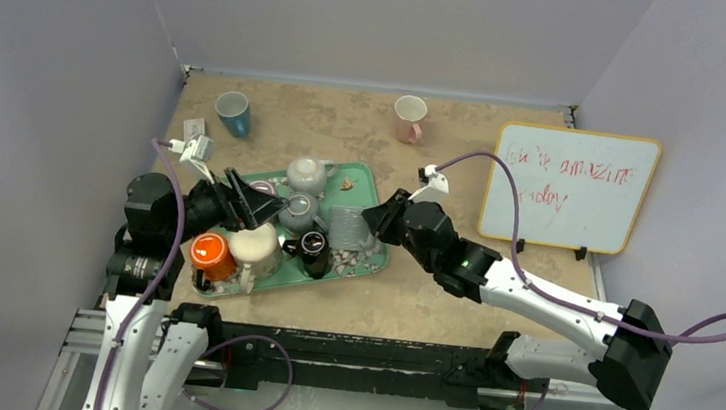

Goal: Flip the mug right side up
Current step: Turn over the cup on the tray.

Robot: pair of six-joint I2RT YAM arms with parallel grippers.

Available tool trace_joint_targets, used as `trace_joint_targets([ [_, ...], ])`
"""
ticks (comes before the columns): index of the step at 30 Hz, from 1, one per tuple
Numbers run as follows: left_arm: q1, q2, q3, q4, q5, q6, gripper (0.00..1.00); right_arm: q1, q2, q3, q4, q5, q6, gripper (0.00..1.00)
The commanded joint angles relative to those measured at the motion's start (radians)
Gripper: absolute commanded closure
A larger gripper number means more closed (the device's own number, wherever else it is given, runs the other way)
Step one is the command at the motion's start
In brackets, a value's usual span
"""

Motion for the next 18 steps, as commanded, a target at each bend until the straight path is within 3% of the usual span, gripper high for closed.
trace_joint_targets([
  [1,-0.003,0.016,-0.016,0.071,0.052,-0.040,0.22,-0.002,-0.028,0.057,0.112,0.036,0.062,1.00],
  [6,-0.004,0.060,-0.016,0.030,0.035,0.023,0.23,-0.008,0.004,0.156,-0.110,0.113,0.097,1.00],
  [12,-0.003,0.089,-0.018,0.026,0.035,0.114,0.26,-0.020,-0.012,0.167,-0.182,0.128,0.098,1.00],
  [18,-0.006,0.073,-0.003,0.098,-0.103,0.247,0.33,-0.021,0.012,0.209,-0.234,0.141,0.169,1.00],
])
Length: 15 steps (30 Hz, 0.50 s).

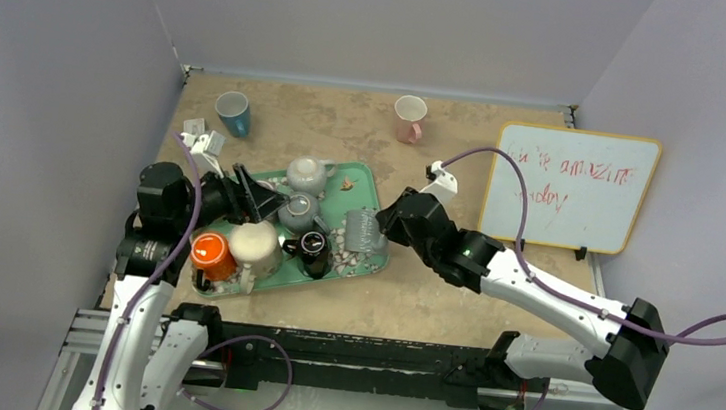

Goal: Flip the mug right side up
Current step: Turn over the cup on the tray.

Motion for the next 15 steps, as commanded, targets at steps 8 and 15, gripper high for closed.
trace_joint_targets([
  [8,-0.074,0.068,-0.008,0.292,-0.273,0.216,0.36,-0.010,0.061,0.249,-0.149,0.092,0.284,1.00],
  [15,-0.334,0.137,-0.044,0.572,-0.297,0.365,0.36,-0.022,0.080,0.296,-0.175,0.094,0.336,1.00],
])
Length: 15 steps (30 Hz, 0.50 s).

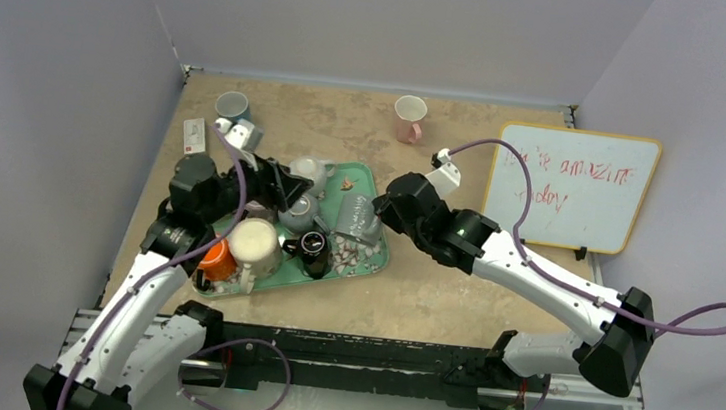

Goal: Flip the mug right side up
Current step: Turn over the cup on the tray.

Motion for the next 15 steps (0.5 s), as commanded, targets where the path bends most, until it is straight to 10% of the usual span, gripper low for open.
trace_joint_targets([
  [1,-0.148,0.036,-0.003,0.259,-0.029,0.152,0.36,-0.012,-0.014,0.079,0.048,0.049,0.102,1.00],
  [15,-0.607,0.186,-0.195,0.645,-0.276,0.571,0.30,-0.036,-0.007,0.100,0.090,-0.004,0.161,1.00],
])
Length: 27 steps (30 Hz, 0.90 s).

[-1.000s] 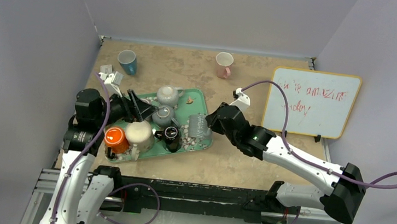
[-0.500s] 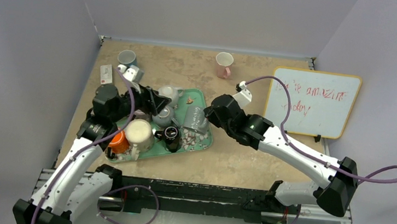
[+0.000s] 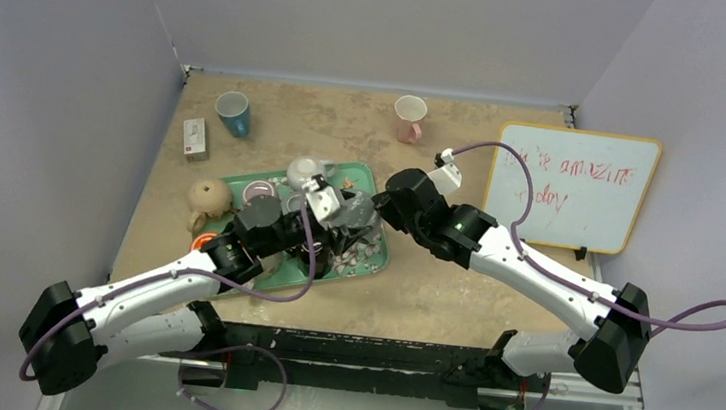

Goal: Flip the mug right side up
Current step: Turn over the cup on the tray.

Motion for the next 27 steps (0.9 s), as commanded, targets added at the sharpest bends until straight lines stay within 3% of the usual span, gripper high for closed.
trace_joint_targets([
  [1,-0.076,0.018,-0.047,0.193,-0.038,0.173,0.30,-0.011,-0.038,0.080,0.103,0.018,0.069,1.00],
  [4,-0.139,0.035,-0.078,0.232,-0.075,0.243,0.29,-0.017,-0.048,0.072,0.107,0.018,0.079,1.00],
  [15,-0.289,0.276,-0.078,0.482,-0.416,0.494,0.28,-0.035,-0.043,0.054,0.134,-0.041,0.125,1.00],
  [19,-0.293,0.340,-0.125,0.660,-0.467,0.529,0.30,-0.035,-0.045,0.044,0.151,-0.053,0.126,1.00],
  [27,-0.292,0.387,-0.136,0.724,-0.462,0.574,0.40,-0.035,-0.030,0.038,0.175,-0.077,0.126,1.00],
])
